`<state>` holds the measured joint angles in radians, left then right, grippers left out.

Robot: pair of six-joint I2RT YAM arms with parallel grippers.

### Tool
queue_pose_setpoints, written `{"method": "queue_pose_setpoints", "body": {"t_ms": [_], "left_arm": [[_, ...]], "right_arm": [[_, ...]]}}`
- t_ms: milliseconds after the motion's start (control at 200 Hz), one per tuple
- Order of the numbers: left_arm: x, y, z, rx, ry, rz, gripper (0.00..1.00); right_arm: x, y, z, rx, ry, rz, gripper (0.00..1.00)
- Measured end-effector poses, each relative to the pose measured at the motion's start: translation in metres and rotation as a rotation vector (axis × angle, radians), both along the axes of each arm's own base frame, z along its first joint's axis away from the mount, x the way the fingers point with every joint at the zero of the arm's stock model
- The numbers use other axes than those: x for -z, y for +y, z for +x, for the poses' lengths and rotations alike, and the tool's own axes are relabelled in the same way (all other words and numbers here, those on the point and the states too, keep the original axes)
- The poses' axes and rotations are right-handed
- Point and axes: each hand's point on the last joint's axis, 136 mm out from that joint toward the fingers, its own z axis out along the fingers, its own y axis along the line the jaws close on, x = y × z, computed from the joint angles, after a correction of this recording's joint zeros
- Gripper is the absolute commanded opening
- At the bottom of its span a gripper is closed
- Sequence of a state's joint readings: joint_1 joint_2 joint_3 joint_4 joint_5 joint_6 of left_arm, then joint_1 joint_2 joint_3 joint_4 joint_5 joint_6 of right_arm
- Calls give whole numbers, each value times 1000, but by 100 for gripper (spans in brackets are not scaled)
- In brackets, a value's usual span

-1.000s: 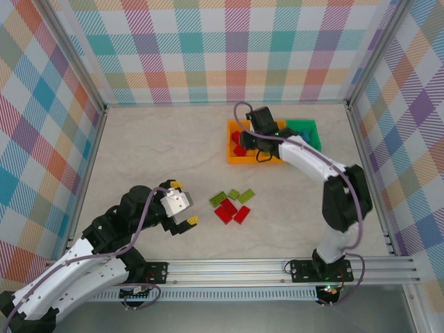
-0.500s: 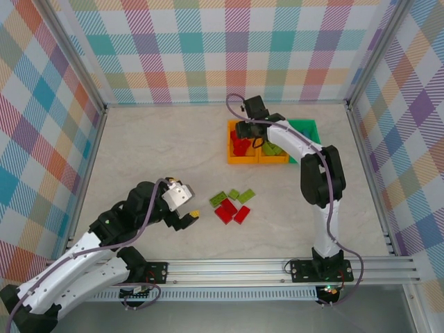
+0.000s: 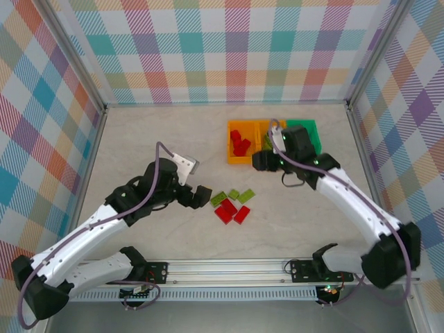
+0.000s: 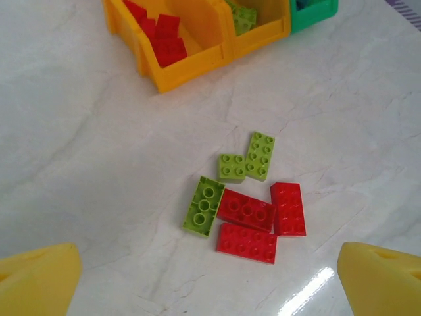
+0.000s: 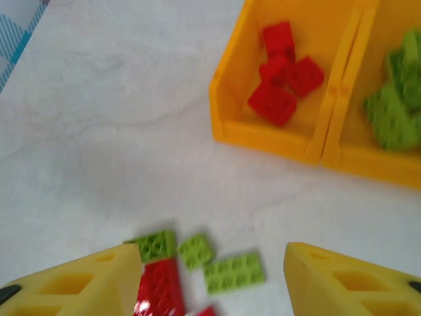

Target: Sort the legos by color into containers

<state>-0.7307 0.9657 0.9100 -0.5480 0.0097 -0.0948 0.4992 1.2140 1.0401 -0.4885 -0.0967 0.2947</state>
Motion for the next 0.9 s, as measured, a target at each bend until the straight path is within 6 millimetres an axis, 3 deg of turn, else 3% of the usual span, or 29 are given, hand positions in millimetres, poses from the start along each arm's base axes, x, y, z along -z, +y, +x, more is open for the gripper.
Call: {"method": "queue_pose_setpoints", "body": {"t_ms": [125,280,435,720,900], "left_arm": [[13,-5,-1,26,57,42,100],[-1,-17,-9,222,-9,135,100],[1,-27,-22,478,-127,249,100],[52,-29,-50,714,-132,315,100],[42,-25,-57,715,-220,299,100]], "right_arm": [[37,7,-60,-27,148,-18,57],[81,27,-106,-68,320,-88,63],[120,28,-108,65,408,-170,66],[165,38,-97,371,486,-145,66],[177,29,-94,572,514,-131,66]]}}
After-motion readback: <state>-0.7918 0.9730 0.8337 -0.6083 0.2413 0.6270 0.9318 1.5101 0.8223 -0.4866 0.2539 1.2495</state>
